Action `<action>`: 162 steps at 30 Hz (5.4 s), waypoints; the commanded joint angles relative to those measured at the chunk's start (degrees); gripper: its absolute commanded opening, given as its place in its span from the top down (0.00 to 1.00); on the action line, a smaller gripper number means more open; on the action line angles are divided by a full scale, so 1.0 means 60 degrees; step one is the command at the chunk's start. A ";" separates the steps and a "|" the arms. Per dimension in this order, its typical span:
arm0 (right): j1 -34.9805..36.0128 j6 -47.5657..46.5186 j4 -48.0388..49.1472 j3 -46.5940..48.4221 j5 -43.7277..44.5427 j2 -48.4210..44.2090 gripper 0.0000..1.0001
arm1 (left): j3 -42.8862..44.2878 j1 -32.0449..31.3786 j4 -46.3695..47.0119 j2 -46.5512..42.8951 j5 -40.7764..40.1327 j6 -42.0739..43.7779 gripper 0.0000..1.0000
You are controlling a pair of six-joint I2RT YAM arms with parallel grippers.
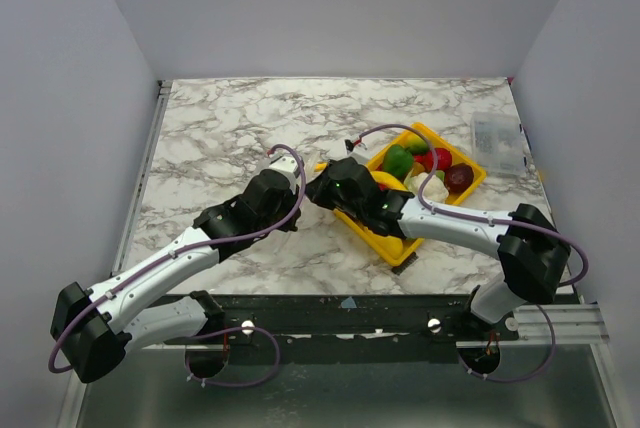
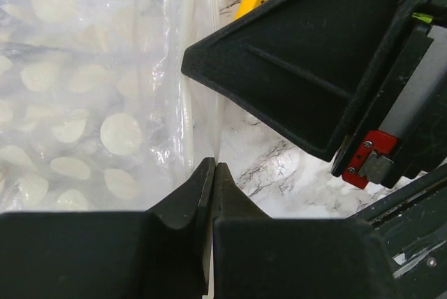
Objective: Place the food in the zip-top bag and seal the zipper
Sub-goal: Open the zipper of the food storage bag at the center of the board, then pick up the fake fruit from the bin.
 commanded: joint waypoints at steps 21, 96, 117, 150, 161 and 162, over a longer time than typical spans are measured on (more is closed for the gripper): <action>0.0062 0.0426 0.1418 -0.1060 -0.0207 -0.1122 0.99 | 0.1268 -0.0028 -0.1791 -0.1465 -0.0770 0.0555 0.17; 0.0035 -0.2353 -0.3429 -0.0455 0.2012 -0.3191 0.46 | 0.2227 0.1258 -0.1961 0.1610 -0.0824 0.1282 1.00; -0.1426 -0.2441 -0.8464 -0.0937 0.3807 -0.3430 0.00 | 0.2218 0.1270 -0.1805 0.1519 -0.0197 0.1337 1.00; -0.1918 -0.1961 -0.7227 -0.1695 0.3478 -0.1558 0.07 | 0.2181 0.1326 -0.1703 0.1368 0.0109 0.1393 1.00; -0.1969 -0.1968 -0.7134 -0.1361 0.3380 -0.1083 0.33 | 0.2166 0.1426 -0.1693 0.1375 0.0278 0.1367 1.00; -0.1965 -0.1983 -0.7248 -0.1199 0.3368 -0.1177 0.37 | 0.2173 0.1457 -0.1689 0.1368 0.0332 0.1352 1.00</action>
